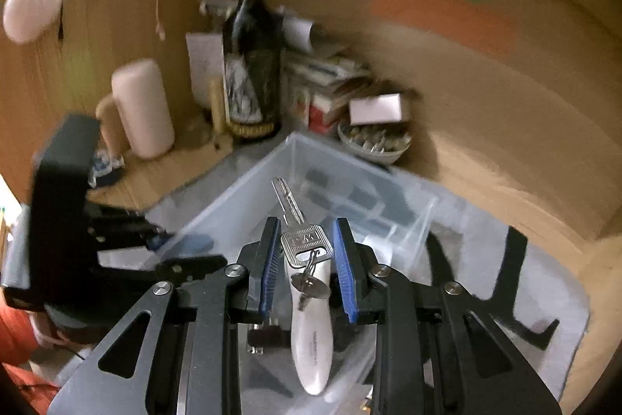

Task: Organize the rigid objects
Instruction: 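Lower the keys into the clear box and open the right tool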

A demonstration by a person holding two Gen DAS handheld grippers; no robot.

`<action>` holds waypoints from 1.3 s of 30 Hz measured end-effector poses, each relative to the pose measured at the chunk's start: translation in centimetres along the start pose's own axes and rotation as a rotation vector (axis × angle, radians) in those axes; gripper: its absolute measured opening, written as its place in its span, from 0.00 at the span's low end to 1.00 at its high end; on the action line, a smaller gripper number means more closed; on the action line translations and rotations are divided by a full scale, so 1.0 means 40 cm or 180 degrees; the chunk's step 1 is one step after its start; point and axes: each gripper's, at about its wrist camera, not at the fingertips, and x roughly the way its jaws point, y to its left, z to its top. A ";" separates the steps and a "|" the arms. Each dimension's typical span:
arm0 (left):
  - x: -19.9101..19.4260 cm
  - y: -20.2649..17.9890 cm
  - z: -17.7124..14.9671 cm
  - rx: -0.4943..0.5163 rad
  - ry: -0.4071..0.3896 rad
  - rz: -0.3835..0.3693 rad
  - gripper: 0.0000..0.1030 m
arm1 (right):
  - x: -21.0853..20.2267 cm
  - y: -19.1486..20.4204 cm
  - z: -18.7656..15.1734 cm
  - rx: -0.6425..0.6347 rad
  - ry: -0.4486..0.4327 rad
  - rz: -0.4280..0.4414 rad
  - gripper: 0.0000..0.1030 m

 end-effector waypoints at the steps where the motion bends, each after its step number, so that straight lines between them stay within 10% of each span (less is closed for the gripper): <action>1: -0.001 0.001 0.000 0.0000 -0.0001 -0.0002 0.18 | 0.017 0.006 -0.004 -0.0035 0.0066 0.0000 0.24; 20: 0.000 0.000 0.000 -0.0001 -0.0001 0.0003 0.18 | 0.107 0.020 -0.053 -0.0206 0.0799 0.0000 0.25; 33: 0.001 0.000 0.001 0.0003 0.0002 0.0006 0.18 | 0.008 -0.022 -0.013 0.0001 0.0301 -0.0160 0.70; 39: 0.001 -0.001 0.001 0.0002 0.0002 0.0006 0.18 | -0.059 -0.078 -0.006 0.0228 0.0033 -0.0359 0.71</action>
